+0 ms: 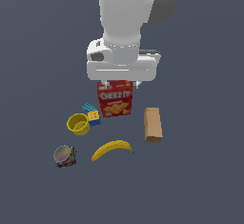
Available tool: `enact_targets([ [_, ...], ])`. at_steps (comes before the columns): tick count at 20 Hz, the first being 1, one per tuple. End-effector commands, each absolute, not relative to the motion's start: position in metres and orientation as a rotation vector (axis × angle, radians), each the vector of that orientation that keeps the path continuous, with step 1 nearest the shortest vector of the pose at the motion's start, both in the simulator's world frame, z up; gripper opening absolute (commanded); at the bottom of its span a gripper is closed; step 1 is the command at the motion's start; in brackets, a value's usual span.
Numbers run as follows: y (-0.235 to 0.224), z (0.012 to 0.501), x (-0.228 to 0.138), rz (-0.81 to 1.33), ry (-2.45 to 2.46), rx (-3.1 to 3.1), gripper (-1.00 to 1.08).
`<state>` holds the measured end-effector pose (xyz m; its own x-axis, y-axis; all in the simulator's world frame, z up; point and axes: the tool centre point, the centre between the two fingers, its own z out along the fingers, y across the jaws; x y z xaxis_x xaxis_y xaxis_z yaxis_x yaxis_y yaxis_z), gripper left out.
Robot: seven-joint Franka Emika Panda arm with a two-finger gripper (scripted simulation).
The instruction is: Pick up a designated object from a clutter of objects.
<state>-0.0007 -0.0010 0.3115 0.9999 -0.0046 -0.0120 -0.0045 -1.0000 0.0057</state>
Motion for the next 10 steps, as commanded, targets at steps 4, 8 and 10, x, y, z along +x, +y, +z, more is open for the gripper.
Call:
enact_targets([
  [4, -0.0002, 0.3102, -0.0021, -0.029, 0.003, 3.136, 1.0],
  [8, 0.0026, 0.3053, -0.0069, -0.065, 0.036, 3.136, 1.0],
  [10, 0.0033, 0.304, -0.008, -0.074, 0.042, 3.136, 1.0],
])
